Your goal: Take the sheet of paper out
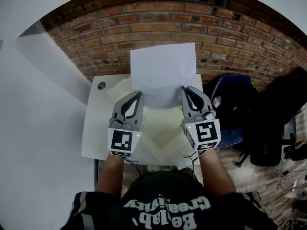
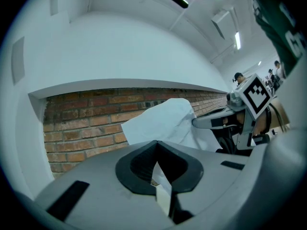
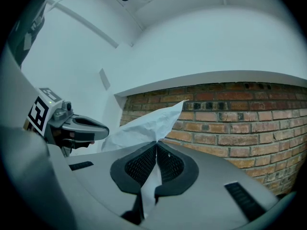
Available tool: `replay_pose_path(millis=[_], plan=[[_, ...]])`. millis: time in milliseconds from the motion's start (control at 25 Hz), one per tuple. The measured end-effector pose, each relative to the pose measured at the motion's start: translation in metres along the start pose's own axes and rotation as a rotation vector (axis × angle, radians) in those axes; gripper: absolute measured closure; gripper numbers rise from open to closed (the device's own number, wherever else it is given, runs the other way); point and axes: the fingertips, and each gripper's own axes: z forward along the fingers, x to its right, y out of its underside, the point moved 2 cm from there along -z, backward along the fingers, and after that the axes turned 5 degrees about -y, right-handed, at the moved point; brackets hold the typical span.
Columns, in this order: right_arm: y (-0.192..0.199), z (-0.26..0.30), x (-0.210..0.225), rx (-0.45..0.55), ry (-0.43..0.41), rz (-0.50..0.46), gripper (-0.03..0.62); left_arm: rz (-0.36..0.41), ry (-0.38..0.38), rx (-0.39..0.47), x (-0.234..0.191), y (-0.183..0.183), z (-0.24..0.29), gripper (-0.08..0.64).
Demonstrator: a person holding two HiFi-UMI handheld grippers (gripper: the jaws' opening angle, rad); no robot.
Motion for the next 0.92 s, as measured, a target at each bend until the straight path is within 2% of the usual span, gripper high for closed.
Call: replay_pose_path(millis=[920], plan=[[-0.0031, 0.0009, 0.0012, 0.012, 0.005, 0.021, 0.597, -0.014, -0.006, -0.007, -0.004, 0.0032, -0.0012, 0.56]])
